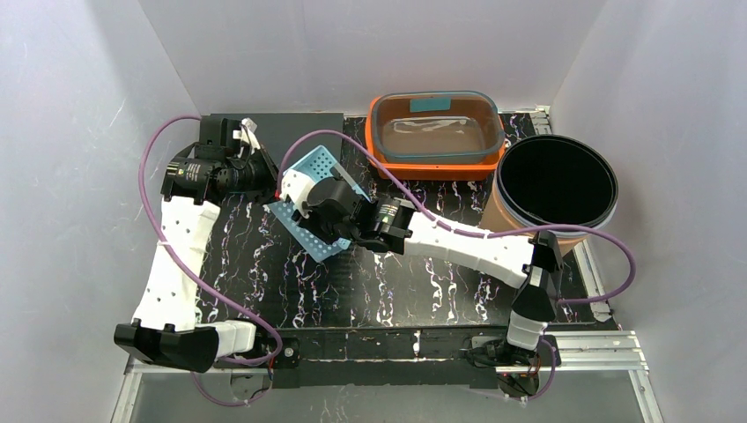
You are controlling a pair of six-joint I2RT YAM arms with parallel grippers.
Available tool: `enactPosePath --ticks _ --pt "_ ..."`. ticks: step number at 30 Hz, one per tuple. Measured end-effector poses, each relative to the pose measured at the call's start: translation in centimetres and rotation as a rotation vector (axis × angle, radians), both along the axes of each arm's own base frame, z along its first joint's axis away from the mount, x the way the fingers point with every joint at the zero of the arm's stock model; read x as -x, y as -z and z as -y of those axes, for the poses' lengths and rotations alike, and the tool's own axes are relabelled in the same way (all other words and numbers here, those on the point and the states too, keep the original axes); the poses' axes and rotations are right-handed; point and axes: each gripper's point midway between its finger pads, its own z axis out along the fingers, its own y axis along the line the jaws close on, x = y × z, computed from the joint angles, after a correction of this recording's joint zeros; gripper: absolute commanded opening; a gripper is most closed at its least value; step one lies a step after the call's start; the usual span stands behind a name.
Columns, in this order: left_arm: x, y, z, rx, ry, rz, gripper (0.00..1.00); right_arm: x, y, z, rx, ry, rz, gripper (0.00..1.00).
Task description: Turn the large container upside down
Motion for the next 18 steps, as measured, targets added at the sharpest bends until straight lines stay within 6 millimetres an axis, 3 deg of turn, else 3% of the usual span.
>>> enactPosePath --ticks 3,4,5,7,11,14,18 --pt "0.0 0.0 0.0 0.000 -0.002 0.001 0.07 0.0 -0.1 -0.1 -0.020 0.022 -0.021 0.01" --pt "0.0 0.0 -0.1 -0.001 -0.003 0.002 0.12 0.0 -0.1 -0.2 -0.028 0.031 -0.028 0.01" --pt "0.0 -0.1 -0.1 -0.004 -0.004 0.005 0.21 0.0 -0.2 -0.2 -0.036 0.042 -0.033 0.01" --pt "0.1 -0.2 -0.2 -0.006 -0.005 0.011 0.49 -0.1 -0.4 -0.4 -0.059 0.061 -0.041 0.01" --pt "0.7 -0.8 -0.3 -0.007 -0.009 0.033 0.82 -0.3 -1.4 -1.0 -0.123 0.088 -0.056 0.01" --pt "0.9 -1.7 -0.9 -0.021 -0.039 0.072 0.94 -0.1 -2.8 -1.0 -0.173 0.099 -0.065 0.01" --pt "1.4 -4.9 -2.2 -0.047 -0.104 0.202 0.98 0.2 -5.0 -0.1 -0.242 0.120 -0.104 0.01"
